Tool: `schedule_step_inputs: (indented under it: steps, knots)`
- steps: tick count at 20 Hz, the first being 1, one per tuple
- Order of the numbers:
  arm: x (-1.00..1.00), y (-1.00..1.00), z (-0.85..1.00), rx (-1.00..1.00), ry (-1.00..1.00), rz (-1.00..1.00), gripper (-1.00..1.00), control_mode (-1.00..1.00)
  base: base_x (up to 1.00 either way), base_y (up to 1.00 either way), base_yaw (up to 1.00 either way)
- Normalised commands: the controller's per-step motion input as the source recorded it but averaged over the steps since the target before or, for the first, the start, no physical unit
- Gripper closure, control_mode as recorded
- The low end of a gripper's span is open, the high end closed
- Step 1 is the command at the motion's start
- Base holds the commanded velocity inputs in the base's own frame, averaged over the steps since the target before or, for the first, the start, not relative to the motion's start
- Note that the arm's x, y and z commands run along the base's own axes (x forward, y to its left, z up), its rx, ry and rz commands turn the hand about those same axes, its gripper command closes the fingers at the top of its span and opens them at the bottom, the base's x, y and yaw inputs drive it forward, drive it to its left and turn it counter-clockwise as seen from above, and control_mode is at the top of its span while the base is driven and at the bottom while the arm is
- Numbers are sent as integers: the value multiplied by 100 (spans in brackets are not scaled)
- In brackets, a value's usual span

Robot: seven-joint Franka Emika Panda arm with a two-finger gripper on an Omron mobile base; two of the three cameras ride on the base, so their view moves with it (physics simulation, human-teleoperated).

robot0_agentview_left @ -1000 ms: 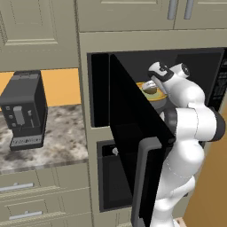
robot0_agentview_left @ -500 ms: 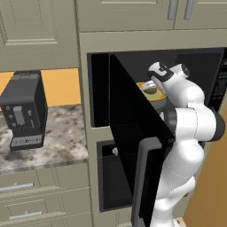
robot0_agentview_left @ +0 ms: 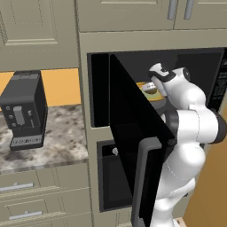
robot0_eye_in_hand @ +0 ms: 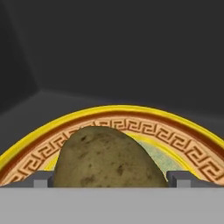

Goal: Retrieve the reheated potato from the microwave, then place the potato, cheese, and condiment on the cutting board.

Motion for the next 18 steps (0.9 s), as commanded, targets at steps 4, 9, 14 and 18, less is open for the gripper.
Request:
schedule_step_inputs:
  steps: [4,9,14,18]
  knots:
    - [-16,0,5,0,-10,-3,100,-100,0,0,0]
    - [-21,-2,8,0,-5,-2,100,-100,0,0,0]
    - [-30,0,27,0,-1,-3,100,-100,0,0,0]
    - [-41,0,23,0,0,-4,100,-100,0,0,0]
